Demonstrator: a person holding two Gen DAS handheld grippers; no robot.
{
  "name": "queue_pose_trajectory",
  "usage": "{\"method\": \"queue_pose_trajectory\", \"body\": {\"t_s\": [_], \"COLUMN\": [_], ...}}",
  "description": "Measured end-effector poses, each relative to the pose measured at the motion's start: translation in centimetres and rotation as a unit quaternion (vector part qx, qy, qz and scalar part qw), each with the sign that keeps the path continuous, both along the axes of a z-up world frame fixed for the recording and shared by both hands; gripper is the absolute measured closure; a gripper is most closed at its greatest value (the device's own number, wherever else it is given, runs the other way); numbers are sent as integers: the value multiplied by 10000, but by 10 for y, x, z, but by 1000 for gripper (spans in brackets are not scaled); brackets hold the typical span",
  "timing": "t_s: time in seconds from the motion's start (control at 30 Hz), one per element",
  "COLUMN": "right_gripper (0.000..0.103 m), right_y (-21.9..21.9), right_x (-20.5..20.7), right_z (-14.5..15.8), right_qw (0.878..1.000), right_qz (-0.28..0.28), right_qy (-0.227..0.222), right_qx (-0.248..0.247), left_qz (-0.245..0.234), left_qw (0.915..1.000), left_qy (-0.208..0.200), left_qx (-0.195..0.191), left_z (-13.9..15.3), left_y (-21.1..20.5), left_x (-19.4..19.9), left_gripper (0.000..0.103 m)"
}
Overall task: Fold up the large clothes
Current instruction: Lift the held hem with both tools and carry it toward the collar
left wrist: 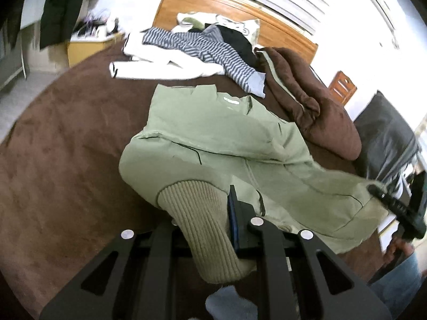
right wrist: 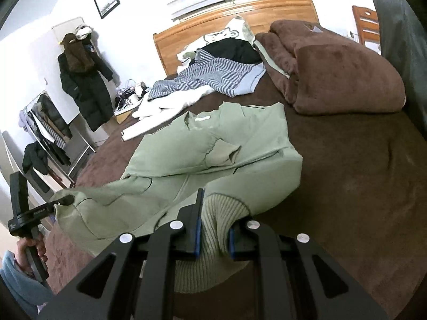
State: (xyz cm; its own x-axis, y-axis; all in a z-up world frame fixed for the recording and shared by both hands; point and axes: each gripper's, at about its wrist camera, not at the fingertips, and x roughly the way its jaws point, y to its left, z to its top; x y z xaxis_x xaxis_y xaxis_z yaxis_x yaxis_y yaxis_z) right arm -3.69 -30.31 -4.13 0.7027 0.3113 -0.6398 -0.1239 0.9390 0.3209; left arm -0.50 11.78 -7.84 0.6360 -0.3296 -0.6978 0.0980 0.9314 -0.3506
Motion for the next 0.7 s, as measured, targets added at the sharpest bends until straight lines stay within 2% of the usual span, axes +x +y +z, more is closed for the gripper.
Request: {"method": "queue_pose_trajectory", "body": {"t_s": [0.13,0.47,0.7], "right_gripper": [89,89,89], "right_y": [7,3,7], "right_x": [-24,-82,-103], "right_z": [7,33,30], "right_qw": [9999,9995,9994], "right_qz": [57,186,117], "right_qy": [-97,175,279], "right_qx": [-94,-159,-160], "left_qz": [100,174,323], "left_qw": [9982,9983,9990], "left_qy": [-284,-307,-44], "left_qx": [512,453,290], "left_z": [12,46,33], "left_y": [-6,3,9], "left_x": [-26,-85,-100], "left_gripper": [85,85,85]}}
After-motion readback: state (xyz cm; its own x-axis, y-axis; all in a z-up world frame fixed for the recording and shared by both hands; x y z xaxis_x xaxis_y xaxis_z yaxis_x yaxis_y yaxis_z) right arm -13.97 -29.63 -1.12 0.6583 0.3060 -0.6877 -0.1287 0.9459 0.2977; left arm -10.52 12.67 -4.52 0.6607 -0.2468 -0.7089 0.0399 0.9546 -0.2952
